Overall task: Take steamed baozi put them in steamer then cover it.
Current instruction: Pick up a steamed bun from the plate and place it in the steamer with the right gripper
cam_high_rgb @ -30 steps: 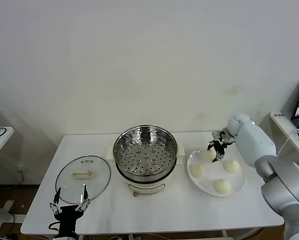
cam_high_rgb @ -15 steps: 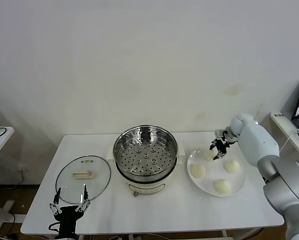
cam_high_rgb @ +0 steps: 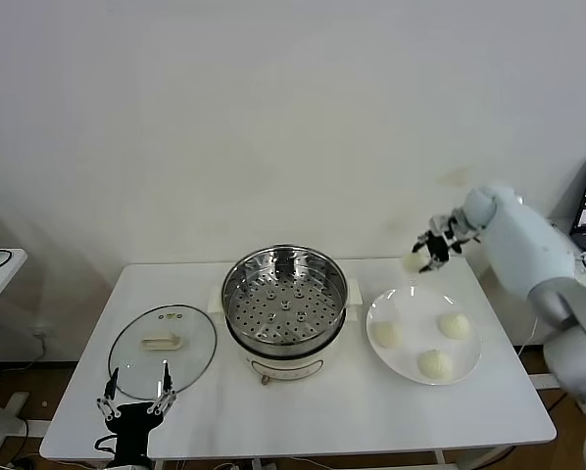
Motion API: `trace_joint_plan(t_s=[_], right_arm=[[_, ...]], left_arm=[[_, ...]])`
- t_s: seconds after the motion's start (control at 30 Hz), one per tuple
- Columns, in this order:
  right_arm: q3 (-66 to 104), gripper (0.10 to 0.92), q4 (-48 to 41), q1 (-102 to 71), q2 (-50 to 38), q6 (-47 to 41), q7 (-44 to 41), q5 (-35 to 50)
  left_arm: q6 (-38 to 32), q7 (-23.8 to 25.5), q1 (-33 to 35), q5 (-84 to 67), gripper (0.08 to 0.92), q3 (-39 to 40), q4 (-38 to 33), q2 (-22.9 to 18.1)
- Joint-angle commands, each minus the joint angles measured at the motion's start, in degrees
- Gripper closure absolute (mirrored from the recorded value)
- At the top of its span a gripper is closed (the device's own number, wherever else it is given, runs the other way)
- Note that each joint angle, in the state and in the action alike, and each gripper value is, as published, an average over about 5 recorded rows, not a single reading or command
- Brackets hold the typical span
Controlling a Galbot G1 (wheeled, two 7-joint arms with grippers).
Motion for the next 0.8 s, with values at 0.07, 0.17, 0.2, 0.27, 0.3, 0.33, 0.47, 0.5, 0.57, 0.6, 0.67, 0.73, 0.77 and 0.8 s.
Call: trace_joint_plan(t_s=[0.07, 0.17, 0.2, 0.27, 0.3, 0.33, 0.47, 0.5, 0.57, 0.6, 0.67, 0.73, 0.77, 0.8], right_arm=[[-11.4, 0.465, 6.1, 11.0, 2.8, 0.4, 0.2, 9.9], [-15.1, 0.465, 9.6, 13.0, 4.4, 0.2, 0.3, 13.0], [-16.2, 0.465, 10.8, 13.6, 4.9, 0.2, 0.4, 14.0], [-18.2, 0.465, 13.3, 14.4, 5.9, 0.1, 0.5, 15.6], [-19.0, 0.465, 14.5, 14.7, 6.3, 0.2, 0.6, 16.2], [-19.9, 0.465, 15.5, 14.9, 6.7, 0.3, 0.7, 16.8], [-24.7, 0.465, 19.4, 15.8, 7.5, 1.1, 1.0, 19.5], [-26.1, 0.465, 20.4, 16.1, 7.5, 1.3, 1.1, 20.2], [-28.7, 0.465, 22.0, 16.5, 7.4, 1.9, 1.4, 21.3], [-29.7, 0.465, 22.7, 16.6, 7.4, 2.3, 1.5, 21.7], [-31.5, 0.465, 23.8, 16.8, 7.4, 3.1, 1.8, 22.1], [-32.9, 0.465, 25.2, 16.8, 7.2, 3.8, 2.2, 22.3], [-33.8, 0.465, 26.0, 16.8, 7.0, 4.1, 2.3, 22.4], [-34.5, 0.465, 26.7, 16.7, 6.8, 4.4, 2.5, 22.5]], left_arm=[[0.0, 0.0, -0.6, -0.3, 0.177, -1.1, 1.3, -0.2], [0.0, 0.0, -0.9, -0.4, 0.177, -1.7, 1.5, -0.5], [0.1, 0.0, -1.0, -0.4, 0.177, -1.9, 1.5, -0.6], [0.1, 0.0, -1.2, -0.4, 0.177, -2.1, 1.7, -0.8], [0.2, 0.0, -1.4, -0.4, 0.177, -2.2, 1.8, -1.0], [0.2, 0.0, -1.4, -0.3, 0.177, -2.3, 1.9, -1.1], [0.1, 0.0, -1.6, -0.3, 0.177, -2.6, 2.2, -1.6], [0.1, 0.0, -1.5, -0.3, 0.177, -2.7, 2.2, -1.7], [0.0, 0.0, -1.5, -0.3, 0.177, -3.0, 2.3, -1.9], [0.0, 0.0, -1.5, -0.3, 0.177, -3.1, 2.3, -2.0], [0.0, -0.1, -1.5, -0.3, 0.177, -3.4, 2.3, -2.1], [0.0, -0.1, -1.5, -0.3, 0.177, -3.6, 2.2, -2.4], [0.0, -0.1, -1.5, -0.3, 0.177, -3.7, 2.1, -2.5], [0.0, -0.1, -1.5, -0.3, 0.177, -3.8, 2.1, -2.6]])
